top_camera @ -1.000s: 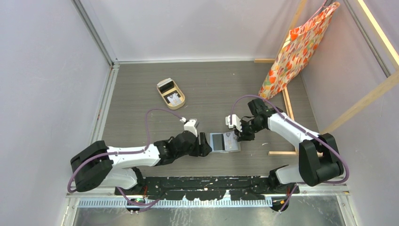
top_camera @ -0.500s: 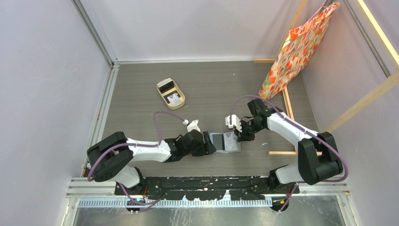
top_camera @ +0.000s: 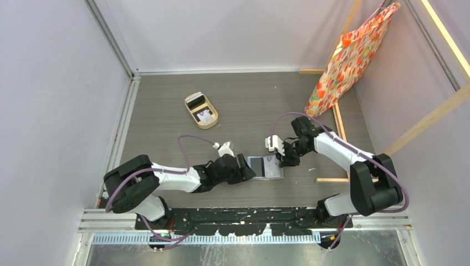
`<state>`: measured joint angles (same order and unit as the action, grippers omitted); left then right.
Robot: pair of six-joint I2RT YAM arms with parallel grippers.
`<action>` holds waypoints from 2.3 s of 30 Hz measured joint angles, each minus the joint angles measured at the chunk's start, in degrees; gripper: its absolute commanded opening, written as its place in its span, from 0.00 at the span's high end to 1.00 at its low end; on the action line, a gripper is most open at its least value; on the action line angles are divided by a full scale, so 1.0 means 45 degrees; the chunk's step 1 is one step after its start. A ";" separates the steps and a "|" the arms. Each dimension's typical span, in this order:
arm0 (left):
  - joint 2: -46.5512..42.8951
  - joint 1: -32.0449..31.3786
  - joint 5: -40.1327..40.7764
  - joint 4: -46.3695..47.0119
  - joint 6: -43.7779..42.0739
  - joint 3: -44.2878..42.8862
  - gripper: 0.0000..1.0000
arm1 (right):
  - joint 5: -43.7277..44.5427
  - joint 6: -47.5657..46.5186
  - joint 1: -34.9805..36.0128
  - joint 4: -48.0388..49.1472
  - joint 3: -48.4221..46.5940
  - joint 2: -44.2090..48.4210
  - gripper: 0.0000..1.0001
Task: Put the credit cards into the card holder
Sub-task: Turn over the card slot in the card holder.
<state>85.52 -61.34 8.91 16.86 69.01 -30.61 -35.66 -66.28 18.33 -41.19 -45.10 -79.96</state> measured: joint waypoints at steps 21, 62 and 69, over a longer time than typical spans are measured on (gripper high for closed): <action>-0.2152 0.0015 -0.0141 0.1452 -0.1681 0.1525 0.39 | 0.0228 0.0408 0.0112 -0.0471 -0.0277 -0.0189 0.47; 0.0355 0.1579 -0.3366 0.1996 -0.3395 -0.0282 0.44 | 0.0636 0.7329 0.0879 -0.0661 -0.2667 -0.3191 0.72; 0.0690 0.1579 -0.3322 0.1515 -0.3429 -0.0699 0.44 | 0.1059 0.7543 0.1146 -0.0670 -0.2909 -0.3570 0.74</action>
<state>88.62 -54.24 -6.04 23.68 53.58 -33.76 -30.89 -32.34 23.49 -44.21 -58.19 -96.03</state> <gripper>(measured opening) 0.562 0.269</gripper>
